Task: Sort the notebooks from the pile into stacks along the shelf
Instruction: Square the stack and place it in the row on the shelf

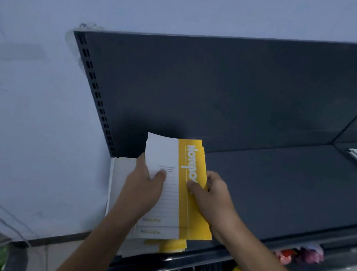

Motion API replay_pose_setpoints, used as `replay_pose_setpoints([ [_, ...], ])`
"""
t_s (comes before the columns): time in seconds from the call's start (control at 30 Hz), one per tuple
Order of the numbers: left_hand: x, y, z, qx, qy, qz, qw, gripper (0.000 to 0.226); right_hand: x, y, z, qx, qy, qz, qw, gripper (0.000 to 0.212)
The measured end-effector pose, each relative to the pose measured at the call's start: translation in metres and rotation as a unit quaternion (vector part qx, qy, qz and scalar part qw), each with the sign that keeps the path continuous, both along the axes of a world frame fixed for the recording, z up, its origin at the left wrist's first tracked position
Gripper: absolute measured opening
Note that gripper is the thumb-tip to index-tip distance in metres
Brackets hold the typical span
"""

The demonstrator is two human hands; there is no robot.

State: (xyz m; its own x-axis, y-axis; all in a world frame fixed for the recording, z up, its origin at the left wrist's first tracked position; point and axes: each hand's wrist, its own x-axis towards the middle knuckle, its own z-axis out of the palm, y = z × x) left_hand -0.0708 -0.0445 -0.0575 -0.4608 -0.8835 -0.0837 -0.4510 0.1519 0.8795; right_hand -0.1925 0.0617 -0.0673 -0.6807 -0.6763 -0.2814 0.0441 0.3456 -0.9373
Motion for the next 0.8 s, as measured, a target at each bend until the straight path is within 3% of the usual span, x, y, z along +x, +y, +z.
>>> replay_pose_setpoints([
  [0.37, -0.112, 0.075, 0.014, -0.14, -0.09, -0.154, 0.974, 0.048, -0.088, 0.106, 0.018, 0.017, 0.022, -0.146, 0.989, 0.013],
  [0.57, -0.194, 0.146, 0.023, -0.157, -0.076, -0.202, 0.964, 0.03, -0.163, 0.181, 0.019, 0.016, 0.017, -0.198, 0.98, 0.019],
  [0.8, -0.305, 0.239, 0.019, -0.153, -0.074, -0.239, 0.956, 0.021, -0.258, 0.282, 0.012, -0.002, 0.01, -0.259, 0.966, 0.013],
])
